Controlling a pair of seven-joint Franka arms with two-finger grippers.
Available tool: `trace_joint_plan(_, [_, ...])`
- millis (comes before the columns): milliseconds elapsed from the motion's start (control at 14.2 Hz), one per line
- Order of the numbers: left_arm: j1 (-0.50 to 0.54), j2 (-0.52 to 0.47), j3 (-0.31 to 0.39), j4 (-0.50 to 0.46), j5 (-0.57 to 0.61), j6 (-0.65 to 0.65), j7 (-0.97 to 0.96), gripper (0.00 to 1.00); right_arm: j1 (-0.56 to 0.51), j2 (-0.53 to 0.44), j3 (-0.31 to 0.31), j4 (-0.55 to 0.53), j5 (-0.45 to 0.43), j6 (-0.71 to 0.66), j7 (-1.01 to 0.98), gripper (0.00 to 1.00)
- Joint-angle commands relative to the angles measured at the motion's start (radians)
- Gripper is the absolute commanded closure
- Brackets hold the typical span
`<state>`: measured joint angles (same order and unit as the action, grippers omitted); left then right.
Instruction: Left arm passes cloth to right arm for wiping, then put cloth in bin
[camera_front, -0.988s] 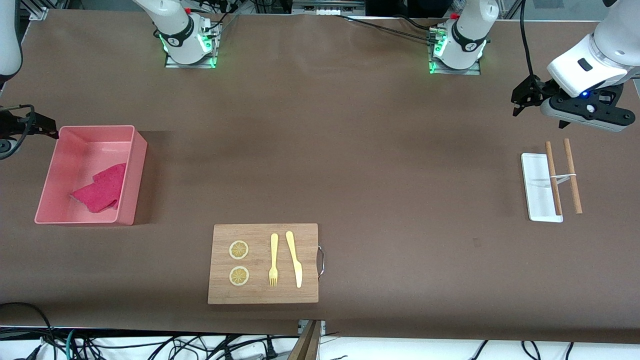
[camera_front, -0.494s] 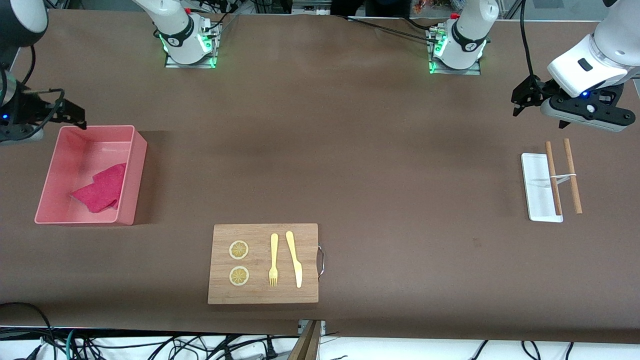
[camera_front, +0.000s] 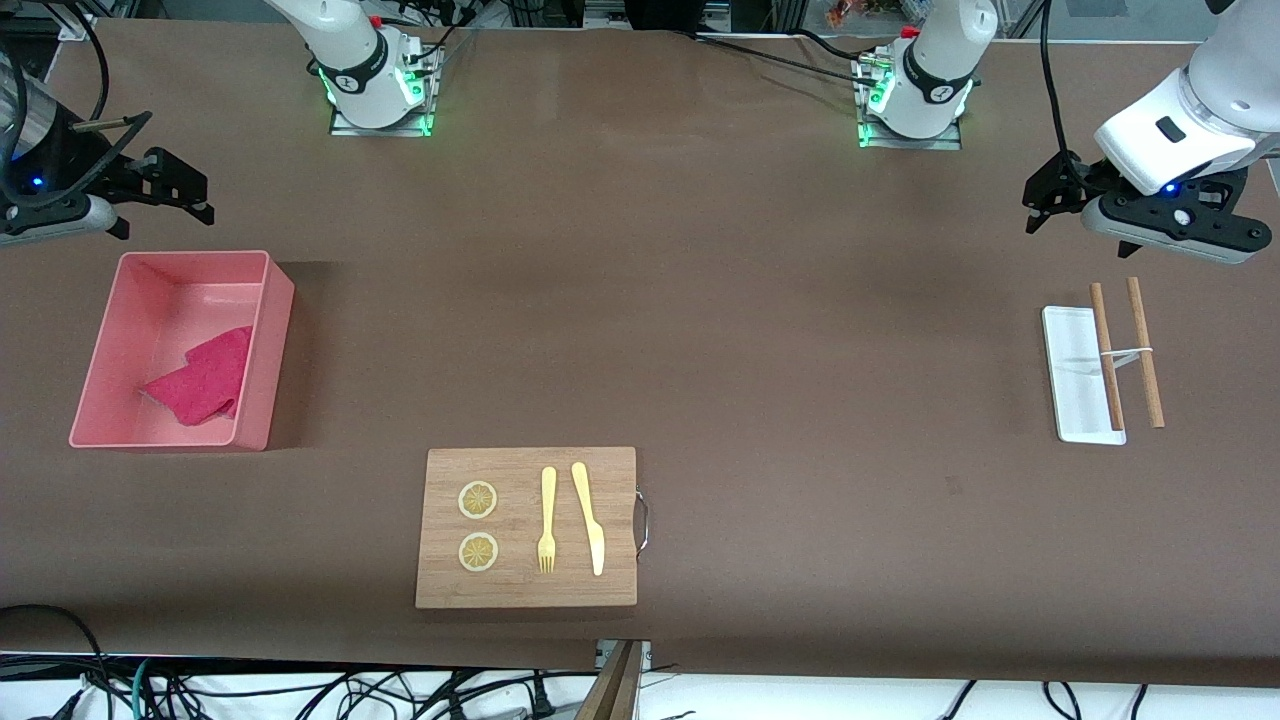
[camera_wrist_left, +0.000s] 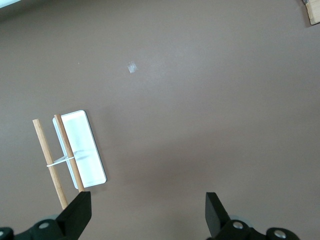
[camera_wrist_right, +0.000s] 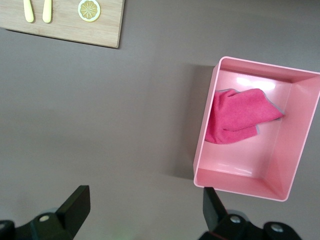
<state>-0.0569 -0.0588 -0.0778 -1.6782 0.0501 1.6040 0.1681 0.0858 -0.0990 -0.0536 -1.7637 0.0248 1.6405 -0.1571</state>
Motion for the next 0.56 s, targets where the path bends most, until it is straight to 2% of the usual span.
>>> trace_joint_plan(0, [0.002, -0.003, 0.001, -0.003, -0.013, 0.008, -0.006, 0.00, -0.001, -0.005, 0.014, 0.010, 0.011, -0.016, 0.013, 0.00])
trace_joint_plan(494, [0.002, -0.003, 0.001, -0.001, -0.013, 0.008, -0.007, 0.00, -0.001, -0.005, 0.014, 0.015, 0.011, -0.018, 0.007, 0.00])
